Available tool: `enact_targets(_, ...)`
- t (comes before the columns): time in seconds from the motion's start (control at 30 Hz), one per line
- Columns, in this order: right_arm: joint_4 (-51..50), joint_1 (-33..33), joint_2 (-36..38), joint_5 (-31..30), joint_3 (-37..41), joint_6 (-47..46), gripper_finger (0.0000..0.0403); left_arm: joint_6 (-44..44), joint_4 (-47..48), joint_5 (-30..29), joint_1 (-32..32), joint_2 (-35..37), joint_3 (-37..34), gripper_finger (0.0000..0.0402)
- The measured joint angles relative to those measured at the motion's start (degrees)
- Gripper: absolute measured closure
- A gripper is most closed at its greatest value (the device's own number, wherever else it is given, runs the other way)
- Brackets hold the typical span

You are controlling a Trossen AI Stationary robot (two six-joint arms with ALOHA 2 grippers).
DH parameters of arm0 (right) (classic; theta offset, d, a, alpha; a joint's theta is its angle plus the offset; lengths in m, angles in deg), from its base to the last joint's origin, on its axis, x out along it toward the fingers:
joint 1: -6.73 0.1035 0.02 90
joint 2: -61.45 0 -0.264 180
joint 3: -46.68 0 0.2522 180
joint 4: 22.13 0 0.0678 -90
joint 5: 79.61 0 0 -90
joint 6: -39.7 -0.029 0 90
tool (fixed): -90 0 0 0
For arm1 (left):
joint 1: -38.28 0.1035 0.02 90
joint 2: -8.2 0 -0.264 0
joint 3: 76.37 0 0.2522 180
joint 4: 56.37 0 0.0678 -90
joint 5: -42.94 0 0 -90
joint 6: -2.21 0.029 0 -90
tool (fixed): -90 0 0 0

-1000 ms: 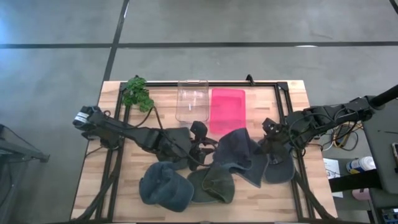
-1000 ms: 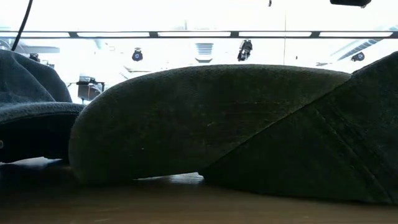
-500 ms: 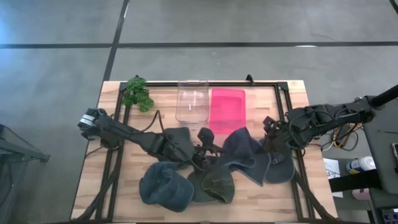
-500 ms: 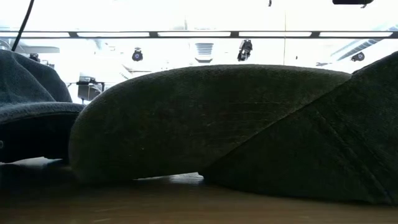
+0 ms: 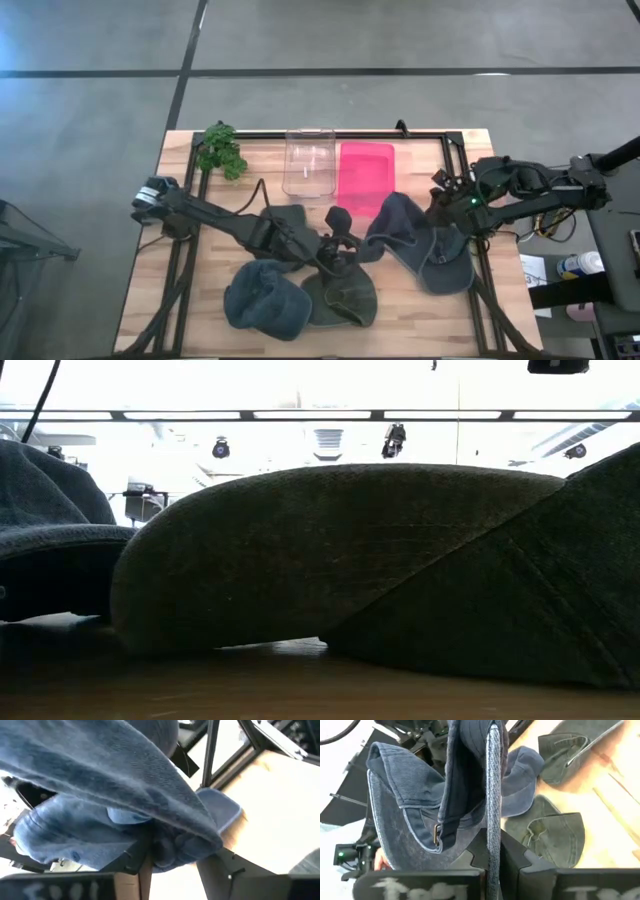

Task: Pick & Place hat
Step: Put the middle blue cap into the transparent bin

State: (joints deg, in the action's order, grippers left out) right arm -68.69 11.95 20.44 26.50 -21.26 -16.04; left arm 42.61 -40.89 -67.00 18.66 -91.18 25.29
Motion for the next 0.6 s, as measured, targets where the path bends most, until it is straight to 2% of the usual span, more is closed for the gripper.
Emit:
enact_targets(0.17,0.3,0.0,-1.4,1.5,1.3,-0.6,0.0390,0.0,-5.1,-0.1,-0.1,-1.3,0.0,0.0321)
enact_targets(0.33,0.2,0.0,-2.6,1.9,1.5,0.1,0.0390,-0.2,-3.6,-1.1,-0.1,-1.6,0.0,0.0370)
enact_targets(0.5,-0.1,-0.1,-2.2,1.9,1.5,0.0,0.0385,-2.0,1.6,-4.7,0.0,-1.4,0.0,0.0375)
enact_targets(0.6,-0.4,-0.3,-1.9,1.9,1.5,-0.9,0.0360,-3.0,5.3,-5.3,0.0,-1.2,0.0,0.0375)
